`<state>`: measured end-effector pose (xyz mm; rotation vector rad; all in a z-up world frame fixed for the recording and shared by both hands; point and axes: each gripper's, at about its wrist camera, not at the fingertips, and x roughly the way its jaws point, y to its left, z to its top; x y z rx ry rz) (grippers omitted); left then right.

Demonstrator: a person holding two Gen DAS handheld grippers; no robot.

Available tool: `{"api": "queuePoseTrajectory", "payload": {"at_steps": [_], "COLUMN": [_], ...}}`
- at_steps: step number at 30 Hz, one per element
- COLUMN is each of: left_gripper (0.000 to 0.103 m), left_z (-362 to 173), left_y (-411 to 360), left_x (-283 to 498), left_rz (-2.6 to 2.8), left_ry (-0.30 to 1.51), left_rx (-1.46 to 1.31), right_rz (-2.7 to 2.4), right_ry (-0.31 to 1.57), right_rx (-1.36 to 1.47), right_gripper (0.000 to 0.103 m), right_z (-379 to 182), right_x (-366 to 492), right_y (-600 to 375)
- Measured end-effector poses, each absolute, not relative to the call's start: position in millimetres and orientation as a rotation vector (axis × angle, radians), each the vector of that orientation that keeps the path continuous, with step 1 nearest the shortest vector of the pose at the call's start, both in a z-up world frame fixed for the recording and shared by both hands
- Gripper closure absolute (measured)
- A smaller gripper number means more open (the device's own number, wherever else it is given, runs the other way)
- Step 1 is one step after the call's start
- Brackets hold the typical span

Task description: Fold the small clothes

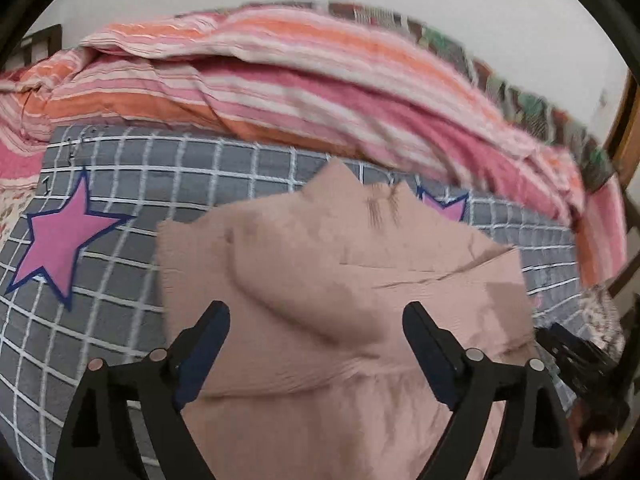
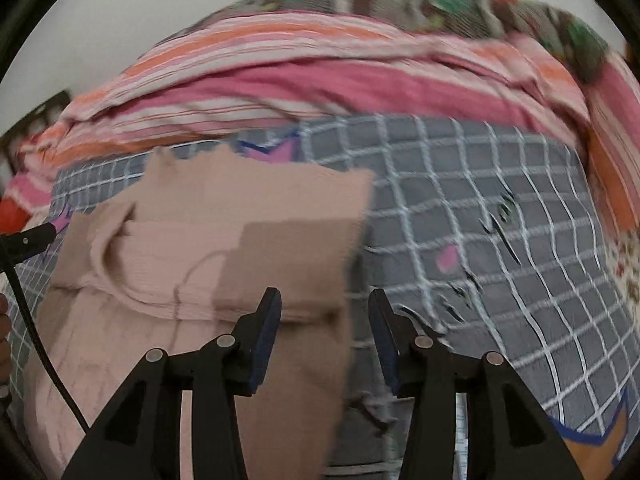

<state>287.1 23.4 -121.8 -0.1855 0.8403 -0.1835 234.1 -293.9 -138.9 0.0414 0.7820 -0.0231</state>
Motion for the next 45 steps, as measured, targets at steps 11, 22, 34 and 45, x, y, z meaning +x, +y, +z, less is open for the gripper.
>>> {"api": "queuePoseTrajectory", "payload": {"at_steps": [11, 22, 34, 45], "left_gripper": [0.015, 0.031, 0.097, 0.097], "left_z": [-157.4, -161.0, -149.9, -87.9], "left_y": [4.7, 91.3, 87.2, 62.7], "left_x": [296.3, 252.5, 283.8, 305.5], "left_rz": [-0.003, -0.134, -0.146, -0.215], "left_ry": [0.917, 0.846, 0.819, 0.587], "left_rx": [-0.169, -0.408, -0.283, -0.252], "right_rz": [0.027, 0.053, 0.057, 0.028], "right_ry": [0.787, 0.781, 0.818, 0.814], "right_rx": [0.153, 0.177, 0.178, 0.15], "right_gripper": [0.058, 0.058, 0.053, 0.053], "right_z": [-163.2, -163.1, -155.4, -143.2], "right_x": [236.3, 232.3, 239.5, 270.8], "right_y": [-311.4, -312.9, -313.2, -304.6]}}
